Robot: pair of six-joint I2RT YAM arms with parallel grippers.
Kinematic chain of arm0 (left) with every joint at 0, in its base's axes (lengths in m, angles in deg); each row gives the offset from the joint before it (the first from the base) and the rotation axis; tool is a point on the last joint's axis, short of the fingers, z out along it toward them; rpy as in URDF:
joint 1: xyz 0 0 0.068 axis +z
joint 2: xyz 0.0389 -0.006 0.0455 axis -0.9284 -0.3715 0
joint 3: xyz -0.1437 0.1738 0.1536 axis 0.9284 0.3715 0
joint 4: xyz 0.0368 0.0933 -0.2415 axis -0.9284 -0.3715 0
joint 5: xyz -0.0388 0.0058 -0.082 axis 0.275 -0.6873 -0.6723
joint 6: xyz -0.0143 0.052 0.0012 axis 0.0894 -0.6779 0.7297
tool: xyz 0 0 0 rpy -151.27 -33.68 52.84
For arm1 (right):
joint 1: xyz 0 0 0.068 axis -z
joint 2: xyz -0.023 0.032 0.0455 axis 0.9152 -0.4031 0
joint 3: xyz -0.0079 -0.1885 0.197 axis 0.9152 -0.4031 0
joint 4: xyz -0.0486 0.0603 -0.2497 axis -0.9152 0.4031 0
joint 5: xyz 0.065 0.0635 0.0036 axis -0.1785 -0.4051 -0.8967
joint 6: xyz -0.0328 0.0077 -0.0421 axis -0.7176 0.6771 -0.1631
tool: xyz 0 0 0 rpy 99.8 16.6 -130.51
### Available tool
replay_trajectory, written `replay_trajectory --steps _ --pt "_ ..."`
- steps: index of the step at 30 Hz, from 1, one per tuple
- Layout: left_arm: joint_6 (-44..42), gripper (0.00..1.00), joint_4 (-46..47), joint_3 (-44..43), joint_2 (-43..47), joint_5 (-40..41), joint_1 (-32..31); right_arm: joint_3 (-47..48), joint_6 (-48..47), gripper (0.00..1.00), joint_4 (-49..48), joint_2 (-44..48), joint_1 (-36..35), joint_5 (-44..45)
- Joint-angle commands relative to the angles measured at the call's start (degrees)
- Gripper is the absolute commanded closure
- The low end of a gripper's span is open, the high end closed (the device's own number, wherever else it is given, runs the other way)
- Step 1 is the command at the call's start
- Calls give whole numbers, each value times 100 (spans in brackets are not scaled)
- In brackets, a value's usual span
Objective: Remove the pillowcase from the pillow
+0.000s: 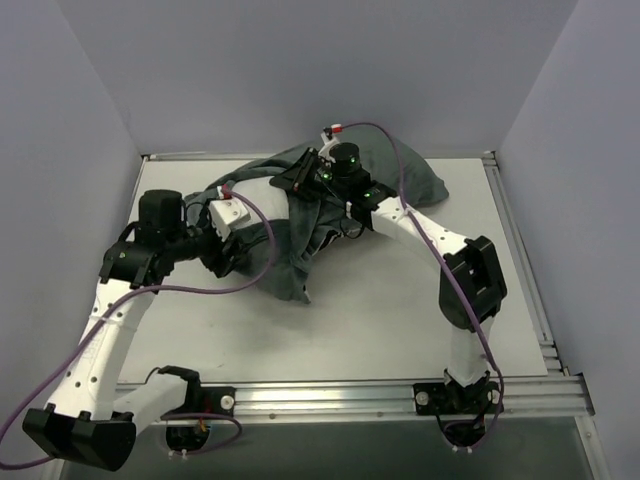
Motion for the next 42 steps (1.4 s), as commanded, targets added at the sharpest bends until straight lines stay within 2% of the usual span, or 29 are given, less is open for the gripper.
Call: replay_trajectory --steps 1,4,5,9,11,14,17,21,24,27,30,32,35,38,39,42 --pt "517 25 -449 -375 -114 -324 -2 80 -27 100 -918 63 2 296" --pt "1263 25 385 -437 -350 142 -2 -78 -18 100 -980 53 -6 216" --pt "1387 20 726 -524 -456 465 -2 -105 -35 100 -980 106 -15 216" --pt "1756 10 993 -1154 -1203 1012 7 -114 -255 100 -779 273 -24 286" --pt "1792 5 949 -1455 -1581 987 7 -114 -343 100 -699 334 -24 286" --pt "1784 6 1098 -1702 -1863 759 -54 -149 -396 100 -629 370 -33 286" --pt "1494 6 1020 -1694 -2171 969 -273 -193 -387 100 -655 405 -42 278" --pt "1213 6 1229 -1431 -2259 1601 -774 -123 -396 100 -646 423 -50 251" --pt "1221 5 1511 -1202 -2303 1847 -854 -114 -413 100 -637 449 -50 216" --pt "1519 5 1442 -1350 -2619 2691 -810 -175 -422 100 -655 493 -42 207" --pt "1599 3 1555 -1237 -2769 2693 -793 -245 -378 100 -707 511 -33 199" --pt "1677 2 1626 -1140 -2786 2404 -801 -246 -378 100 -716 502 -33 181" --pt "1801 31 1538 -1078 -2927 2253 -793 -202 -422 100 -664 484 -24 163" --pt "1941 86 1556 -1096 -3041 2148 -740 -184 -448 100 -602 475 -7 137" --pt "2046 98 1590 -1105 -3050 2034 -696 -175 -492 100 -567 475 2 128" --pt "2407 98 1722 -1087 -2910 1569 -520 -18 -833 100 -208 484 20 119"
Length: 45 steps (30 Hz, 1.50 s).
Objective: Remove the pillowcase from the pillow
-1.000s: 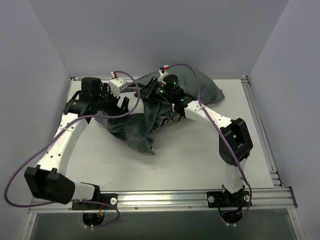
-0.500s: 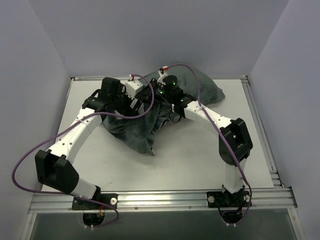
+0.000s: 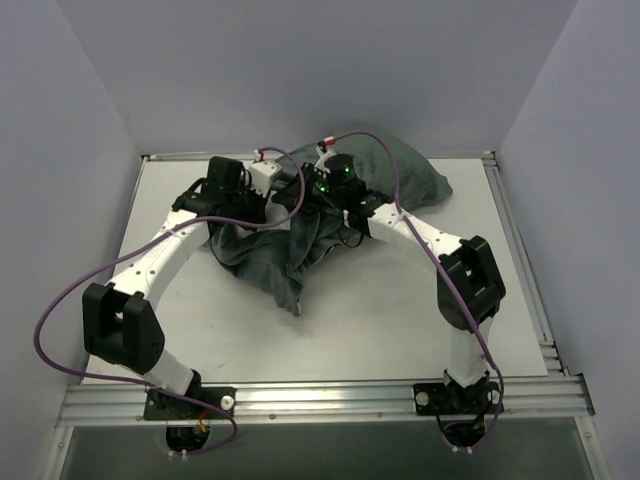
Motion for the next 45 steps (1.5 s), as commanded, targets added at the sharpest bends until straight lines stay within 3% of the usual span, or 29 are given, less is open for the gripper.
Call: replay_trajectory --steps 1,2,6,8,11,16,20,28,29,30,33,41,45 --pt "484 98 343 17 34 -410 195 444 -419 100 -151 521 134 58" --pt "676 98 300 -36 78 -437 186 531 -569 100 286 521 142 41" --pt "1091 98 -104 -458 438 -648 63 1103 -1438 51 1738 758 265 92" --pt "1161 98 -87 -459 763 -570 -77 1113 -1931 44 2589 1221 239 426" --pt "1405 98 1 -432 1010 -464 -218 552 -2056 39 2996 2092 134 1068" --pt "1706 98 -121 -870 879 -815 -341 -108 -2143 41 3253 3173 -261 1657" --pt "1812 98 -245 -1415 642 -983 -482 -372 -2512 47 2867 3492 -700 1676" --pt "1785 98 -263 -1522 623 -895 -596 417 -3926 46 2663 2519 -1079 1385" --pt "1785 98 -254 -1496 650 -842 -596 549 -3997 49 2707 2386 -1062 1351" --pt "1777 98 -237 -1478 676 -781 -596 733 -4050 63 2716 2272 -1044 1315" --pt "1768 98 -237 -1469 685 -622 -579 761 -4121 81 2681 1928 -965 1193" --pt "1812 98 -254 -1706 501 -439 -561 -161 -4130 80 2997 1997 -1009 876" --pt "1610 98 -289 -2275 264 -166 -404 -793 -4130 89 3602 2217 -1114 1288"
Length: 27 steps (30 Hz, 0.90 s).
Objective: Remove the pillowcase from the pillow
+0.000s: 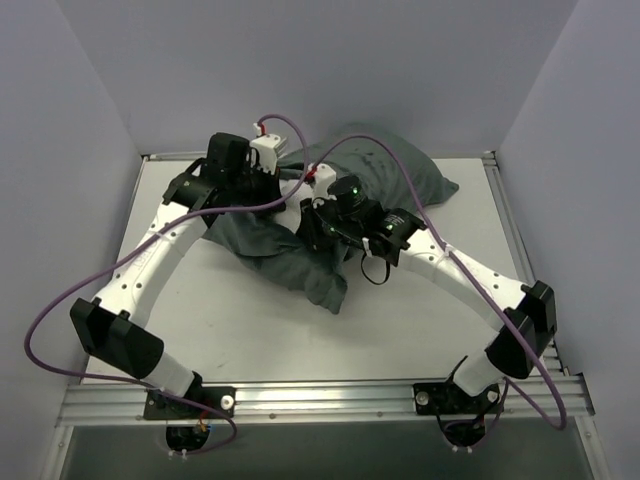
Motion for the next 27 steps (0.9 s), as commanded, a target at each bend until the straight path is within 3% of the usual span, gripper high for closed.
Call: replay_trajectory --steps 1,4,10,15,23,27 --pt "-206 98 699 -961 -91 346 180 -571 -117 91 963 292 -115 339" --pt "-286 98 602 -1295 -214 417 233 -1125 -38 100 1219 459 -221 508" --pt "82 98 681 -1471 -267 206 505 -2022 331 100 1579 512 -213 1035" --pt "793 98 725 -1814 -355 -514 1111 -2847 647 100 1099 301 892 633" --pt "1269 98 927 -1210 172 -1191 1244 -2779 560 100 473 494 1668 553" --pt "1620 98 1102 -770 261 -1673 1191 -2489 525 100 166 661 1677 219"
